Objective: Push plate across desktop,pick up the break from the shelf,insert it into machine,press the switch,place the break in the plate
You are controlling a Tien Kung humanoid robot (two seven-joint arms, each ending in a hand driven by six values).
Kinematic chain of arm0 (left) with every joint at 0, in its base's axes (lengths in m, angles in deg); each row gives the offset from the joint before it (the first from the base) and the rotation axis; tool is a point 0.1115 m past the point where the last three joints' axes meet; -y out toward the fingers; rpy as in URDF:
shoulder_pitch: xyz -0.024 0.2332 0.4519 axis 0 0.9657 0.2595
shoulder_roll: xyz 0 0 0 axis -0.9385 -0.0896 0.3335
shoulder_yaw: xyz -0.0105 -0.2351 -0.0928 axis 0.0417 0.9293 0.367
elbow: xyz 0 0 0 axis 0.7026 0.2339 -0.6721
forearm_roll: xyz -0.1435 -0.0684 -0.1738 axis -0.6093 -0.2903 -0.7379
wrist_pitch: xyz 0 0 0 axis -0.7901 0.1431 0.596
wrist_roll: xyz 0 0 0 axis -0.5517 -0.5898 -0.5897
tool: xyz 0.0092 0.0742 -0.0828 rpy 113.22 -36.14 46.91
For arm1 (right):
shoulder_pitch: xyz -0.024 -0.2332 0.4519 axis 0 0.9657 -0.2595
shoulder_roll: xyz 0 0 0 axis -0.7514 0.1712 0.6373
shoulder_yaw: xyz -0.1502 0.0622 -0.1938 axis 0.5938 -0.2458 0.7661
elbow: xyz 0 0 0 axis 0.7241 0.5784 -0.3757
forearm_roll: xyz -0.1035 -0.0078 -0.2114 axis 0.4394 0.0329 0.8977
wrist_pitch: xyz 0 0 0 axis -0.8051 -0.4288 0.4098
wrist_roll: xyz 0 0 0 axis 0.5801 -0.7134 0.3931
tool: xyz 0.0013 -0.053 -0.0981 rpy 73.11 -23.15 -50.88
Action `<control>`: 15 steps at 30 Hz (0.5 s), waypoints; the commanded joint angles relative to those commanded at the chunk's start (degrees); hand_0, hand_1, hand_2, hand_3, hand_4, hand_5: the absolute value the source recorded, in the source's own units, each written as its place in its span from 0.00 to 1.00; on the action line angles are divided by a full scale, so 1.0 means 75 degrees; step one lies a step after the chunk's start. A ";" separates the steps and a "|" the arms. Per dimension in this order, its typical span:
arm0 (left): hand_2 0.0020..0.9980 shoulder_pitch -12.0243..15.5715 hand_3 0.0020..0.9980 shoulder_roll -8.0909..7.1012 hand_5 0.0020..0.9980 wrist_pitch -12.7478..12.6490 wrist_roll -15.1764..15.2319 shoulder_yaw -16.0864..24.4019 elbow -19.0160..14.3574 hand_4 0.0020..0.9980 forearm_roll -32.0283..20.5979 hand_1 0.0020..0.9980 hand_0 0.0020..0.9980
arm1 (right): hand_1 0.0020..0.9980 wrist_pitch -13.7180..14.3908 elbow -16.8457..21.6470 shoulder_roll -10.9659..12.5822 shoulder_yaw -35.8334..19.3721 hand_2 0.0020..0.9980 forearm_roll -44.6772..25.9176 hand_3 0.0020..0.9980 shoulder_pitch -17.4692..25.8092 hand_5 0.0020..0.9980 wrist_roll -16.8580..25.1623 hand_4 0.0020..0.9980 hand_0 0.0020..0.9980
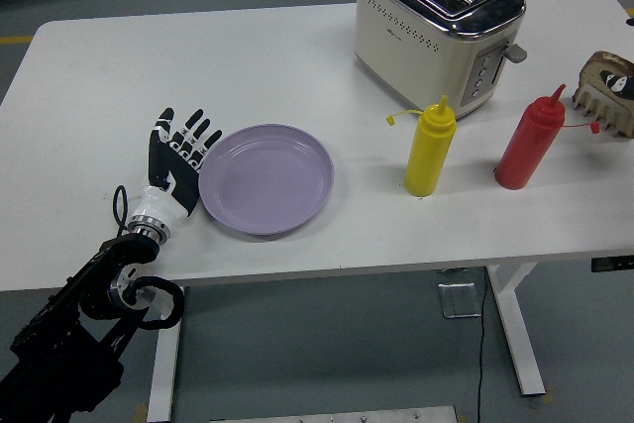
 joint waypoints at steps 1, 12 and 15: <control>0.99 -0.0033 0.91 0.0025 1.00 0.0004 0.0000 -0.0055 -0.0003 0.68 -0.0021 0.93 0.88 | 0.73 0.0009 -0.0070 0.0004 0.0061 0.72 0.0127 0.78 -0.0066 0.26 -0.0048 0.74 0.71; 0.99 -0.0288 0.91 0.0192 1.00 0.0126 -0.0041 -0.0502 -0.0005 0.68 -0.0223 0.93 0.88 | 0.58 -0.0036 -0.0526 0.0050 0.0419 0.59 0.0785 0.68 -0.0454 0.24 -0.0387 0.72 0.51; 0.99 -0.0334 0.91 0.0227 1.00 0.0151 -0.0050 -0.0594 0.0012 0.68 -0.0265 0.93 0.88 | 0.58 -0.0024 -0.0612 0.0050 0.0478 0.59 0.0878 0.68 -0.0515 0.24 -0.0424 0.72 0.51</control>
